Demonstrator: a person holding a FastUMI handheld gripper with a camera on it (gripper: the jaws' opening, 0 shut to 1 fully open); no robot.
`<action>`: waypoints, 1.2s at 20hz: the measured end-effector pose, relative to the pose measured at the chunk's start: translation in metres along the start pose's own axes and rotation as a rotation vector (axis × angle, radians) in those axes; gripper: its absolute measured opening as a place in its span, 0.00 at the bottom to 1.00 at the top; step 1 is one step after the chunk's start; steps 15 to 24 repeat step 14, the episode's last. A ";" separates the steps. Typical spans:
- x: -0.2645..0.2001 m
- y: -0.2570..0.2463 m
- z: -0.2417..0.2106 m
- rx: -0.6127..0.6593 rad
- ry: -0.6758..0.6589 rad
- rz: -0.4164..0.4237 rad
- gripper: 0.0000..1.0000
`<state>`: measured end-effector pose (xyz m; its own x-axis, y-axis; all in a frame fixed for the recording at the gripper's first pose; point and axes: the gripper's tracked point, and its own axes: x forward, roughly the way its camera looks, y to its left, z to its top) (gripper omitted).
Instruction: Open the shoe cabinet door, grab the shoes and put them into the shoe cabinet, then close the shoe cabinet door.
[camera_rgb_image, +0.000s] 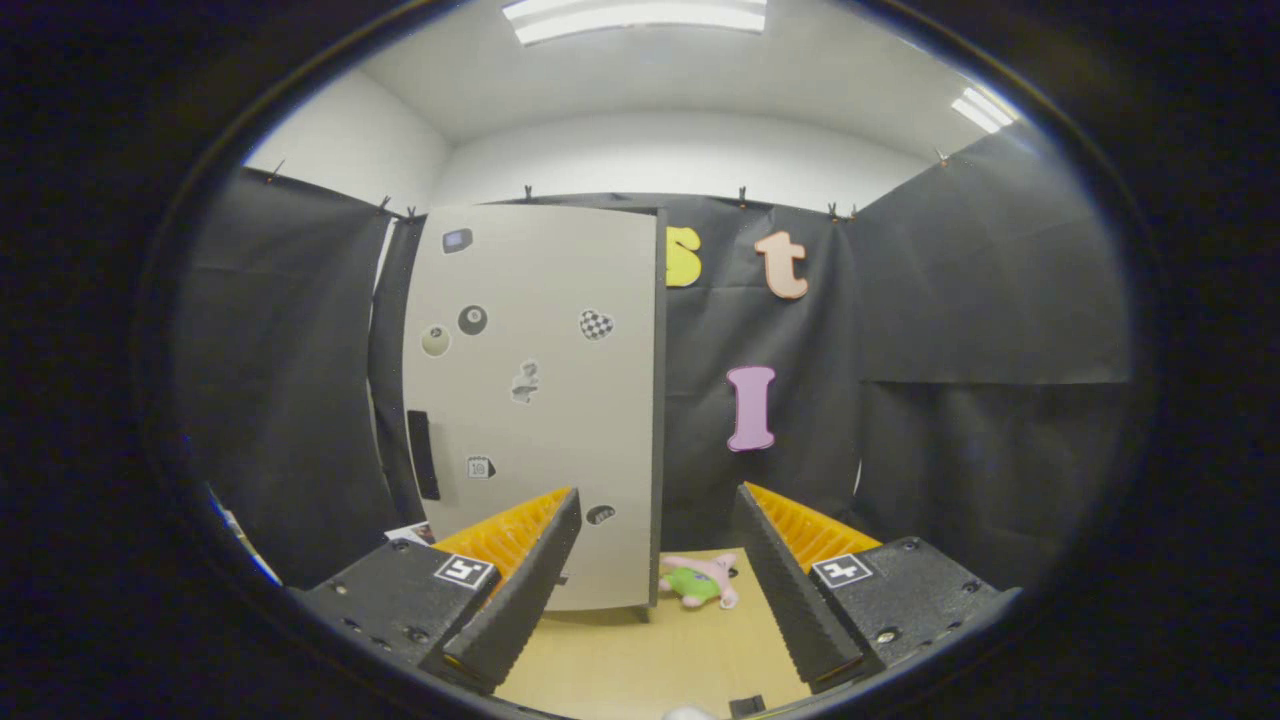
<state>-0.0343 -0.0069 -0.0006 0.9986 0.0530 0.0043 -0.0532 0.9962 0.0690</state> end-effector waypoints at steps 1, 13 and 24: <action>-0.001 -0.002 -0.001 0.003 0.005 0.000 1.00; -0.010 -0.013 0.017 0.011 -0.019 -0.012 1.00; -0.011 -0.012 0.017 0.009 -0.018 -0.010 1.00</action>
